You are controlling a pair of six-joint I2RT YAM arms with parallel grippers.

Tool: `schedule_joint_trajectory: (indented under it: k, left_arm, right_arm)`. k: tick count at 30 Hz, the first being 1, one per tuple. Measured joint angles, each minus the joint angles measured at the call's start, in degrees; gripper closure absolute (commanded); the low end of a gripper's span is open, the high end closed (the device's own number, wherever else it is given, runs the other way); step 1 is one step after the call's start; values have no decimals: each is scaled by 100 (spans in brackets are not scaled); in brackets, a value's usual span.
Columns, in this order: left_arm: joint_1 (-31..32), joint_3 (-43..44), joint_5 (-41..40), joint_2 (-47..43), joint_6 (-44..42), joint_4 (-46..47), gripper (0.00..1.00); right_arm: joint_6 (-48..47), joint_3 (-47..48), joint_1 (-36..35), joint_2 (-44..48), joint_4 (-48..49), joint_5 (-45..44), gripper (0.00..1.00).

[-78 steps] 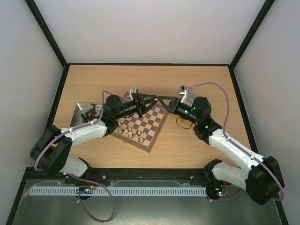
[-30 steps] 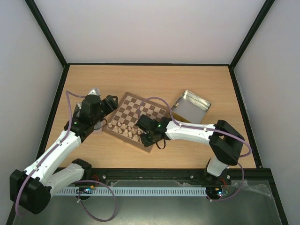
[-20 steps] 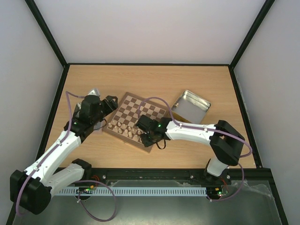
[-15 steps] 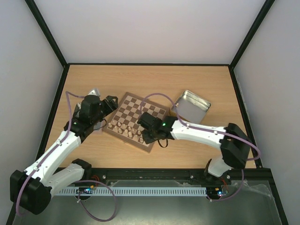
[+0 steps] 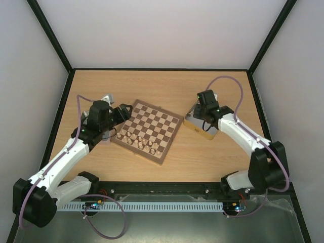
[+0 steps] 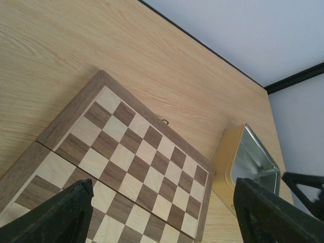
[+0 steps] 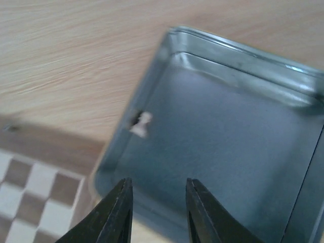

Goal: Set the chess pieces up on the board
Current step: Pick up the chess piece from the storage box.

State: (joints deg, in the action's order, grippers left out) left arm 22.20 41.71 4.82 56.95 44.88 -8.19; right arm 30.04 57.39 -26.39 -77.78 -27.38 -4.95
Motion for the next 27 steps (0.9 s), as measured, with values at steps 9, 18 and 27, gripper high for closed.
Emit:
schedule_joint_trajectory:
  k: [9, 18, 27]
  left_arm:
    - [0, 46, 262, 138, -101, 0, 22]
    - [0, 72, 337, 210, -98, -33, 22]
    - [0, 76, 341, 219, -96, -37, 22]
  right_arm:
    - [719, -260, 1047, -1357, 1143, 1115, 83]
    - [1333, -127, 1106, -2367, 1950, 1921, 82]
    - [1456, -9, 1106, -2487, 2249, 2052, 79]
